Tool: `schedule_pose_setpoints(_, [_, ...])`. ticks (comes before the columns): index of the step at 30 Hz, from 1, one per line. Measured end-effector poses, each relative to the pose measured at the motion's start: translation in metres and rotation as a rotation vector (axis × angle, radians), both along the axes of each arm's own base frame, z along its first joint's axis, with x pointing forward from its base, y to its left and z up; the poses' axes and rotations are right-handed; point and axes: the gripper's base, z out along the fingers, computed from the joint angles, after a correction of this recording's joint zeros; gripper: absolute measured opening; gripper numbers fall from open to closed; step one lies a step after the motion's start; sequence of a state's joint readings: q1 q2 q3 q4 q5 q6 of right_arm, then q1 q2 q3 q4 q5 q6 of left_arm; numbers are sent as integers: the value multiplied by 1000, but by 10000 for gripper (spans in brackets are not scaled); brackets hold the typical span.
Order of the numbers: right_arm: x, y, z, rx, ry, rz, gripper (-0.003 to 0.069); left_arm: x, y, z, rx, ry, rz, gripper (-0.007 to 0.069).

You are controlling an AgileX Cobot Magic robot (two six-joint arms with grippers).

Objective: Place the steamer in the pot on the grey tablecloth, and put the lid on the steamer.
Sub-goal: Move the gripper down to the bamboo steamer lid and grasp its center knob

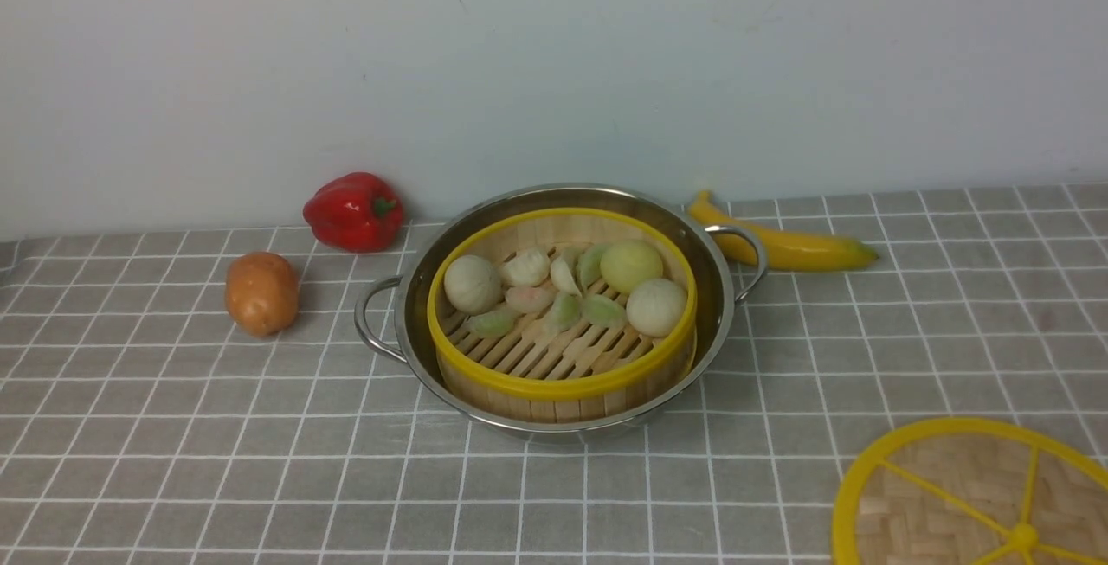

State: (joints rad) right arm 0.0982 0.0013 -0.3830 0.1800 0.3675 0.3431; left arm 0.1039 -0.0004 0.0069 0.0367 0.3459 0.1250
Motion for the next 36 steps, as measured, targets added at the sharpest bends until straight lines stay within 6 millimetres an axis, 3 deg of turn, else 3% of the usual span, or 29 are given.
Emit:
schedule_pose_setpoints(2, [-2, 1, 0, -83, 75, 5, 242, 0, 0, 0, 0, 0, 0, 242])
schedule_pose_setpoints(4, [-1, 5, -1, -343, 339, 59, 242, 0, 0, 0, 0, 0, 0, 242])
schedule_pose_setpoints(5, [-1, 5, 1, -353, 331, 58, 242, 0, 0, 0, 0, 0, 0, 242])
schedule_pose_setpoints(6, [5, 7, 1, -447, 480, 107, 242, 0, 0, 0, 0, 0, 0, 242])
schedule_pose_setpoints(7, [7, 8, -1, -468, 522, 121, 242, 0, 0, 0, 0, 0, 0, 242])
schedule_pose_setpoints(10, [33, 12, -3, -582, 779, 225, 242, 0, 0, 0, 0, 0, 0, 242])
schedule_pose_setpoints(11, [35, 12, -4, -587, 794, 231, 242, 0, 0, 0, 0, 0, 0, 242])
schedule_pose_setpoints(12, [56, 15, -8, -616, 893, 277, 242, 0, 0, 0, 0, 0, 0, 242])
schedule_pose_setpoints(13, [59, 15, -9, -619, 905, 282, 242, 0, 0, 0, 0, 0, 0, 242])
schedule_pose_setpoints(14, [79, 17, -16, -626, 981, 317, 242, 0, 0, 0, 1, 0, 0, 242])
schedule_pose_setpoints(19, [137, 24, -49, -607, 1162, 367, 242, 0, 0, 0, 3, 0, -1, 242])
schedule_pose_setpoints(23, [169, 24, -82, -618, 1296, 385, 242, 0, 0, 0, 3, 0, -1, 242])
schedule_pose_setpoints(27, [190, 25, -102, -627, 1384, 400, 242, 0, 0, 0, 7, 1, -2, 242])
schedule_pose_setpoints(36, [218, 28, -111, -627, 1402, 400, 269, 0, 0, 0, 8, 1, -2, 242])
